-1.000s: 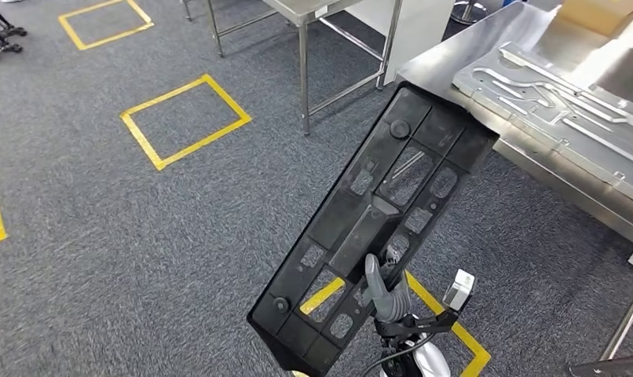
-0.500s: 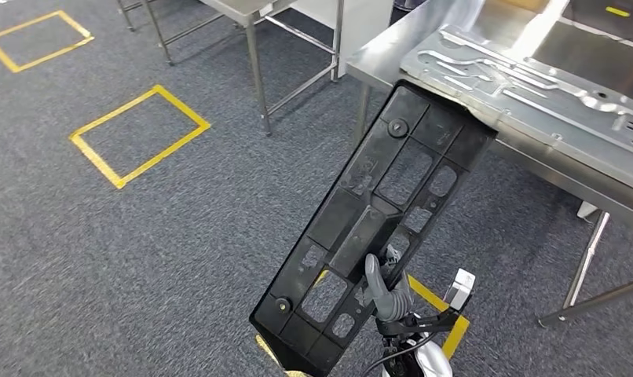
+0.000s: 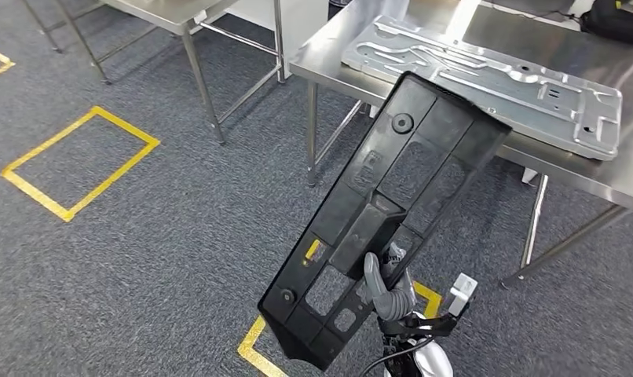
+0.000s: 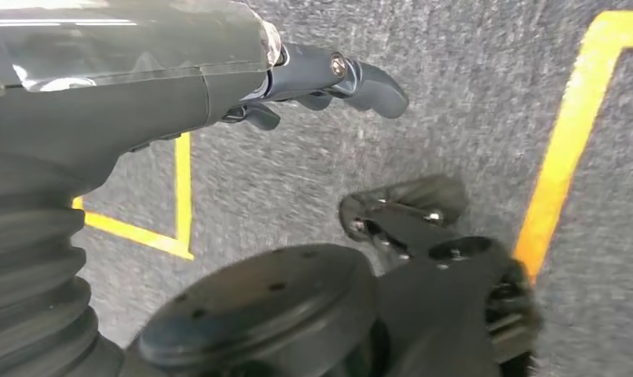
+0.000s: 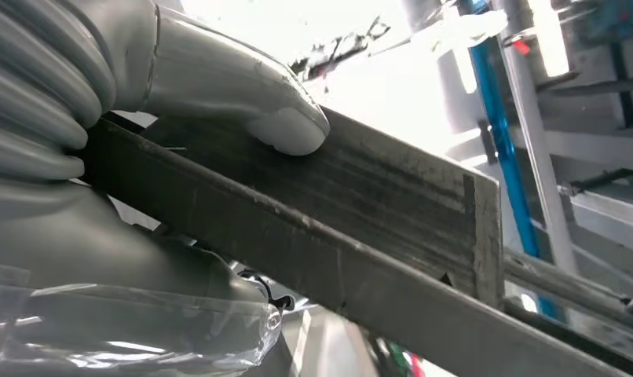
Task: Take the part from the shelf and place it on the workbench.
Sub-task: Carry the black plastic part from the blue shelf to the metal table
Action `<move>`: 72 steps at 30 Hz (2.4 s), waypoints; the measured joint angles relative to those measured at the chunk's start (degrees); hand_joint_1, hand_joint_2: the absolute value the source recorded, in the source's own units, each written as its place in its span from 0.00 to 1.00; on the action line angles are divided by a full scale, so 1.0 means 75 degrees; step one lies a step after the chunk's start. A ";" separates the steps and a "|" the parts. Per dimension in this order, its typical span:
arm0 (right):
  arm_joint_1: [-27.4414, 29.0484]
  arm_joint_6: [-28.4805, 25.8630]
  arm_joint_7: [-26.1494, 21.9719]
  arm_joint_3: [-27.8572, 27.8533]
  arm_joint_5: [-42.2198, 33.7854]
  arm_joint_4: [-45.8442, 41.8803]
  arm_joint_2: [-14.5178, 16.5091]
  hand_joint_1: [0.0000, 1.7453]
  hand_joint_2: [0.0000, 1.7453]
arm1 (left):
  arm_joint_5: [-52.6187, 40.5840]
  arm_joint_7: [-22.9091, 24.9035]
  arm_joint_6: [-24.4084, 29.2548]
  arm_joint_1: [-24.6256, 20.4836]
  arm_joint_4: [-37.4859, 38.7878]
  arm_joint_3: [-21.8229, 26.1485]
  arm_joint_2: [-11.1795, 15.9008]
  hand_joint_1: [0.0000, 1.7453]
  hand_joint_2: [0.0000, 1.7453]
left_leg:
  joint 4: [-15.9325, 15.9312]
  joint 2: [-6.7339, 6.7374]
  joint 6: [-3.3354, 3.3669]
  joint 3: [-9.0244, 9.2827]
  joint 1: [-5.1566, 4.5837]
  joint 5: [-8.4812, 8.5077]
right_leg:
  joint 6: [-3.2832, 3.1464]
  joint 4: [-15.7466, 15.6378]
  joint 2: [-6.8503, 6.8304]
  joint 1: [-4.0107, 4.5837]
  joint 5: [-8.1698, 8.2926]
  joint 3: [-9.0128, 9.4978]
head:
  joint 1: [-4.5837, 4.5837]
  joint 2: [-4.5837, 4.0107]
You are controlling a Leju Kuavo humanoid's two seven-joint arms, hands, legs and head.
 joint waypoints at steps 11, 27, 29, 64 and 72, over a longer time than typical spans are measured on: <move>0.0242 -0.1535 -0.0512 0.0566 0.1719 -0.1517 -0.0137 1.00 1.00 | -0.0166 -0.0133 -0.0071 0.0021 -0.0001 0.0084 0.0012 0.00 1.00 | -0.0086 0.1073 0.0311 0.0024 -0.0135 0.0057 | 0.0072 0.1101 -0.0995 0.0049 -0.0414 -0.0421 | 0.0079 0.0000; 0.0104 -0.1993 -0.0496 0.1415 0.2100 -0.2449 -0.0251 1.00 1.00 | -0.0179 -0.0090 -0.0128 -0.0013 -0.0001 0.0231 -0.0028 0.00 1.00 | 0.0760 0.0626 -0.0129 -0.0340 -0.0032 -0.0137 | -0.0198 -0.0104 -0.0506 0.0034 -0.0050 0.0206 | 0.0065 0.0000; 0.0069 -0.2014 -0.0478 0.1457 0.2095 -0.2480 -0.0254 1.00 1.00 | -0.0169 -0.0087 -0.0123 -0.0021 0.0001 0.0256 -0.0043 0.00 1.00 | 0.0151 0.0552 -0.0061 -0.0100 -0.0021 0.0057 | -0.0101 0.0006 -0.0451 0.0044 -0.0096 0.0146 | 0.0060 0.0000; -0.0229 -0.2098 -0.0236 0.1720 0.1958 -0.2573 -0.0345 1.00 1.00 | -0.0175 0.0126 -0.0049 -0.0047 -0.0004 0.0522 -0.0112 0.00 1.00 | -0.0127 0.0622 0.0266 -0.0207 -0.0099 0.0331 | -0.0023 -0.0029 -0.0748 0.0123 -0.0473 0.0619 | 0.0113 0.0000; -0.0230 -0.2091 -0.0237 0.1720 0.1955 -0.2568 -0.0391 1.00 1.00 | -0.0178 0.0119 -0.0042 -0.0025 -0.0003 0.0531 -0.0118 0.00 1.00 | -0.0178 0.0621 0.0302 0.0210 -0.0078 0.0032 | 0.0091 0.1061 -0.0836 0.0016 -0.0235 -0.0535 | 0.0147 0.0000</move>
